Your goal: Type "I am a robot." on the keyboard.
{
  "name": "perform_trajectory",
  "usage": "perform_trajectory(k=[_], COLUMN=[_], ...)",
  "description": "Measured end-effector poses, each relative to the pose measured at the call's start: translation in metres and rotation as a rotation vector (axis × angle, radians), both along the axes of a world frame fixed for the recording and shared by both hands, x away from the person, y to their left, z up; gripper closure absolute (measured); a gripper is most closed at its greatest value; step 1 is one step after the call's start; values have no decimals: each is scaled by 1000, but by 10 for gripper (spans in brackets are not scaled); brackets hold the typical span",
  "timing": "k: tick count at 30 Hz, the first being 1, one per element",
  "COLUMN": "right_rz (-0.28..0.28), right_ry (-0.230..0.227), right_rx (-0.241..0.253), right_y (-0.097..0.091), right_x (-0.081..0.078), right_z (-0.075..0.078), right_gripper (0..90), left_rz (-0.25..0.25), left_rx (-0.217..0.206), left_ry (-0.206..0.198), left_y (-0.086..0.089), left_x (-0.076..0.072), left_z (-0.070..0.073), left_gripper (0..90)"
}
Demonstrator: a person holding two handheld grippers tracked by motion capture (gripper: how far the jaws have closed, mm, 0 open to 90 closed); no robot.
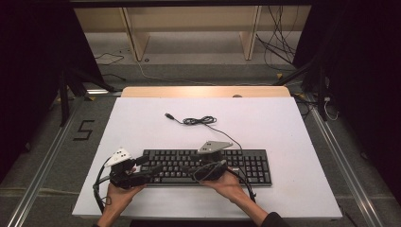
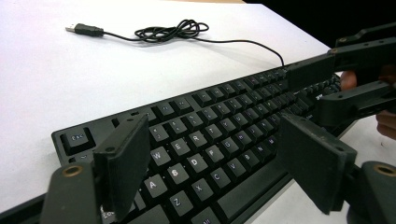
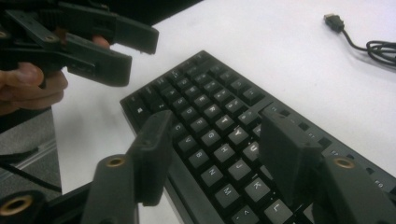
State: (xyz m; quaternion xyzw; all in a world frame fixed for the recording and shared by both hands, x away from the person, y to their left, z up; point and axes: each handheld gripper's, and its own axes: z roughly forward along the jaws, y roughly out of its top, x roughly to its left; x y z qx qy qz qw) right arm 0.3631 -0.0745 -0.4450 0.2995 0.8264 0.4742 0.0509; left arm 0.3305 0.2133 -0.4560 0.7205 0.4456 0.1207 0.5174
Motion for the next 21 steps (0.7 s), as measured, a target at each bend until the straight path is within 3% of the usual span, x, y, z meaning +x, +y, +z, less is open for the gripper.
perform_trajectory(k=[11, 21], right_rz=[30, 44], right_ry=[22, 48], right_rx=[-34, -75], right_y=[9, 20], right_x=[1, 2], right_z=[-6, -15], right_gripper=[786, 900], left_rz=[8, 15], left_rx=[4, 1], left_ry=[-5, -5], left_y=[1, 2], left_x=[0, 0], left_z=[0, 0], left_gripper=[256, 256])
